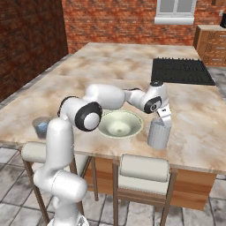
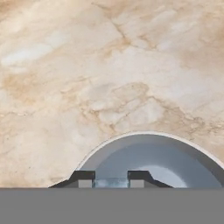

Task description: There are four ice cubes in the ice bowl. Place two ice cubes in each glass of water.

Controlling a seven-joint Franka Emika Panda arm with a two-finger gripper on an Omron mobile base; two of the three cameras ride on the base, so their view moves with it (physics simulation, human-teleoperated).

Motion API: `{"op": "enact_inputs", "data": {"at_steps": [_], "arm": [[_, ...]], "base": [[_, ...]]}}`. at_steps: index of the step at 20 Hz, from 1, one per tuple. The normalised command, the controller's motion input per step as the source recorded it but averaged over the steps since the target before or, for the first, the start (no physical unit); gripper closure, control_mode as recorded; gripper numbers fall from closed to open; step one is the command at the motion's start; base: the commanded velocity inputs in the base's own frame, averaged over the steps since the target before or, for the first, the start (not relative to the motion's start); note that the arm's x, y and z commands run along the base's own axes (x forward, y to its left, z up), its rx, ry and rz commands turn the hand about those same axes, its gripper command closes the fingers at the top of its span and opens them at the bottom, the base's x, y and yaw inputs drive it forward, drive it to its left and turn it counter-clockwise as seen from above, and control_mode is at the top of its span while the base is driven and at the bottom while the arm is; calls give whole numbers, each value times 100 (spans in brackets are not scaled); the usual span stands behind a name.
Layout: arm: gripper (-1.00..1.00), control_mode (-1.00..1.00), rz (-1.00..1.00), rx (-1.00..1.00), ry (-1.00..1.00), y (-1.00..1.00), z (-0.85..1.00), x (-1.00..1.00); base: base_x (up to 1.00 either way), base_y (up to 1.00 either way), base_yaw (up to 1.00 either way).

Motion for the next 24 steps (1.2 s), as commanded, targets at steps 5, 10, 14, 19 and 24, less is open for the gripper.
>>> {"op": "enact_inputs", "data": {"at_steps": [5,10,14,19,24], "arm": [[-100,-100,0,0,-2,-19,0,-43],[-100,-100,0,0,-11,-18,2,-85],[-100,-100,0,0,-13,2,4,-40],[-100,-100,-2,-1,-17,42,1,9],[-100,-100,0,-1,-7,43,3,25]], "base": [[0,0,0],[0,0,0],[0,0,0],[0,0,0],[0,0,0]]}}
